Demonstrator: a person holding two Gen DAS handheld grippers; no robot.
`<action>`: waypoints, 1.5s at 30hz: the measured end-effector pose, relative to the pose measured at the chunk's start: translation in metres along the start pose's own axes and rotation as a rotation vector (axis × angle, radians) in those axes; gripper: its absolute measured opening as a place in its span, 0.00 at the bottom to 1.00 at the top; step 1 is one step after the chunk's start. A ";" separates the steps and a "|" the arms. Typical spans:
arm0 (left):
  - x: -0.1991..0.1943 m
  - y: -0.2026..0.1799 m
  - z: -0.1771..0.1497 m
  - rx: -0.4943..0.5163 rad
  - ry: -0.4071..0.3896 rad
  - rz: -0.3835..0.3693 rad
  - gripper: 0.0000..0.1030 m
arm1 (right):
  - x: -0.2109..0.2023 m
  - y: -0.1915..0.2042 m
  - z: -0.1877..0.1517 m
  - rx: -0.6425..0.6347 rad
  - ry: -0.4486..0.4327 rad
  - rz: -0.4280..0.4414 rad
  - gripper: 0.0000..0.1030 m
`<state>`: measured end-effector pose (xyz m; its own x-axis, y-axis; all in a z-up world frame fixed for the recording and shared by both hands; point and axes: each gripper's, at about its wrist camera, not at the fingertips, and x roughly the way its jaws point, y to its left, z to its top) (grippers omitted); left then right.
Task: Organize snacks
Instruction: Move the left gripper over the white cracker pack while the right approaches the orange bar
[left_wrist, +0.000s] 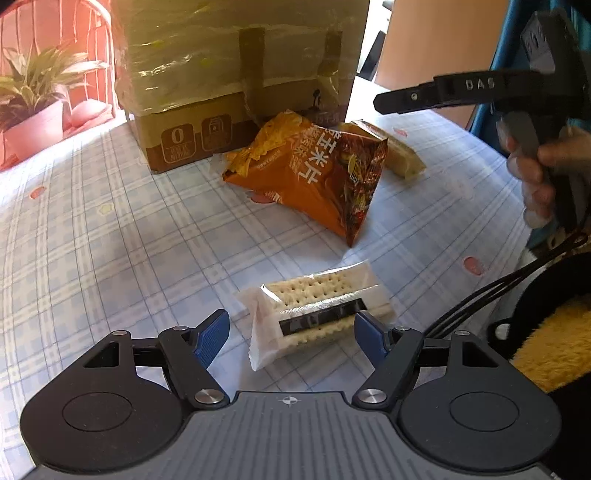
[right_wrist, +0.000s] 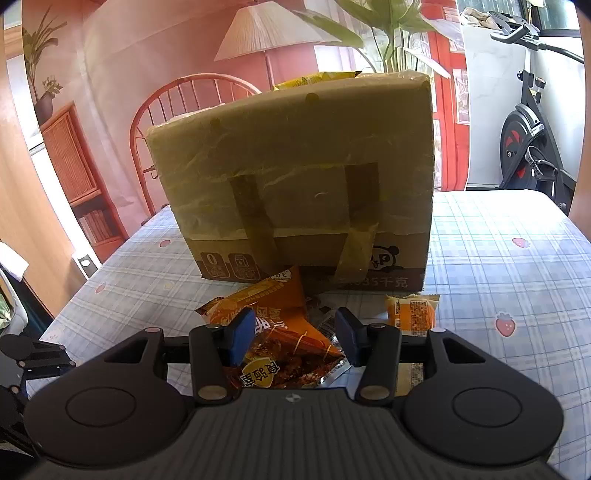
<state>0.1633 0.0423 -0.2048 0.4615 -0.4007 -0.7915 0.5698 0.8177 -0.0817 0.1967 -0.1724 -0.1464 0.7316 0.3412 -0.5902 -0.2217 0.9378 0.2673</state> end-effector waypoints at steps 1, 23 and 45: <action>0.003 -0.001 0.001 0.009 0.002 0.023 0.76 | 0.000 0.000 0.000 0.002 0.001 0.000 0.50; 0.014 -0.009 0.029 -0.096 -0.022 0.044 0.81 | 0.004 -0.011 -0.002 0.039 -0.002 -0.013 0.50; 0.034 -0.021 0.029 0.076 0.000 0.107 0.81 | 0.002 -0.011 -0.002 0.034 -0.001 -0.021 0.50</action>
<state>0.1869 -0.0001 -0.2131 0.5223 -0.3123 -0.7935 0.5668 0.8223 0.0495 0.1995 -0.1818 -0.1525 0.7368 0.3212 -0.5949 -0.1840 0.9420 0.2806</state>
